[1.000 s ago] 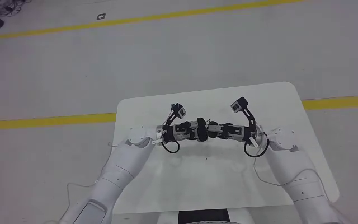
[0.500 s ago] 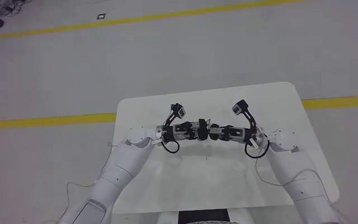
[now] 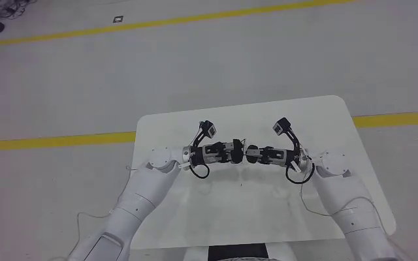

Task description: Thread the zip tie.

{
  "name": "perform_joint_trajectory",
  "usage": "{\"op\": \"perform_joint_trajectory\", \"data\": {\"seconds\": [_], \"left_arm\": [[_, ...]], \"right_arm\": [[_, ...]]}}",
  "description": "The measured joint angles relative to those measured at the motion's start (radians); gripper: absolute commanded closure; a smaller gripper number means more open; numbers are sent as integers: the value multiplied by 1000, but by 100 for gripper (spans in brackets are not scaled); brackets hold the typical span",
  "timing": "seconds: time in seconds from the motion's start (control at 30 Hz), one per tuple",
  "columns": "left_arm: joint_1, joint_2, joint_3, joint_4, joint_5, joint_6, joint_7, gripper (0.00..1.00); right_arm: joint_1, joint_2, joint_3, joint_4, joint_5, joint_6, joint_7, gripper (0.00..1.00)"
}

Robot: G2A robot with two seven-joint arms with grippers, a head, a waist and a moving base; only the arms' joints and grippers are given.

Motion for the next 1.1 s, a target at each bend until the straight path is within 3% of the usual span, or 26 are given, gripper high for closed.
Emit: {"op": "perform_joint_trajectory", "data": {"seconds": [0.7,1.1], "left_arm": [[-14,2,25,11,10,11,10,74],[-20,3,40,18,17,17,18,77]], "right_arm": [[15,6,-24,18,9,0,-19,100],[11,9,-24,9,10,0,-37,100]]}}
